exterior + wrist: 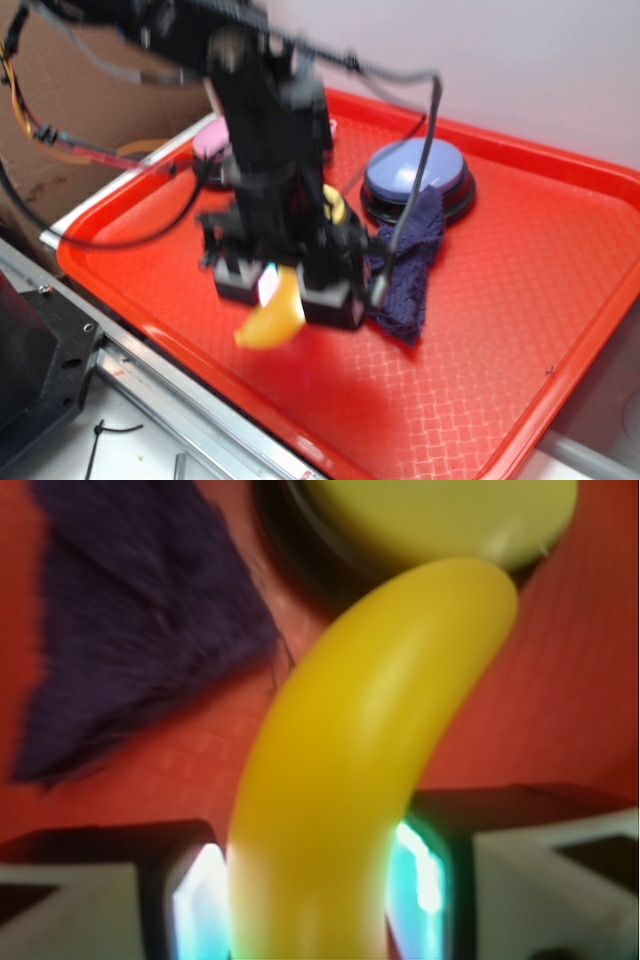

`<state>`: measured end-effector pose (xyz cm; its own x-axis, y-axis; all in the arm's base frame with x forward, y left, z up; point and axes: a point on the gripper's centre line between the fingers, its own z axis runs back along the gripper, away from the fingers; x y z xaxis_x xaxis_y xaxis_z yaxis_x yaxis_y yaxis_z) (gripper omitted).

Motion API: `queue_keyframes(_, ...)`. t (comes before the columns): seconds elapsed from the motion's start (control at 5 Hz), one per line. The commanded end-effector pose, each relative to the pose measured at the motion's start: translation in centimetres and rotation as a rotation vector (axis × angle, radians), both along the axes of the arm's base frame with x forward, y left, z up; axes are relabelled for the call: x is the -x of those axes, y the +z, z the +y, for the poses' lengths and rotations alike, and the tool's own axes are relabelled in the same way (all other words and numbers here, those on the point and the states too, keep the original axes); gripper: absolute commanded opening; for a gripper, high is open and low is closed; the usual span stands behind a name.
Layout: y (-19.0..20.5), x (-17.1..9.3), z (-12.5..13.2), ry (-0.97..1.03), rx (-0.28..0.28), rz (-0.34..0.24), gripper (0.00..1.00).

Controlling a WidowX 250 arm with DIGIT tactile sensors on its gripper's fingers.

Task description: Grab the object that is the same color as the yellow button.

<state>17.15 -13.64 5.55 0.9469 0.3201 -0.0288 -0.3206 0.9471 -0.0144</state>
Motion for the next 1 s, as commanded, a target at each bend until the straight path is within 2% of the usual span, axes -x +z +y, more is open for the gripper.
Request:
queue_keyframes(0.0, 11.6, -2.2, 0.5, -0.287, 0.092, -0.084, 0.0)
queue_keyframes(0.4, 16.6, -1.0, 1.7, -0.326, 0.102, -0.178, 0.0)
queue_keyframes(0.6, 16.7, -0.3, 3.2, -0.286, 0.135, -0.204, 0.0)
queue_keyframes(0.8, 16.6, -0.5, 4.6, -0.219, 0.148, -0.163, 0.0)
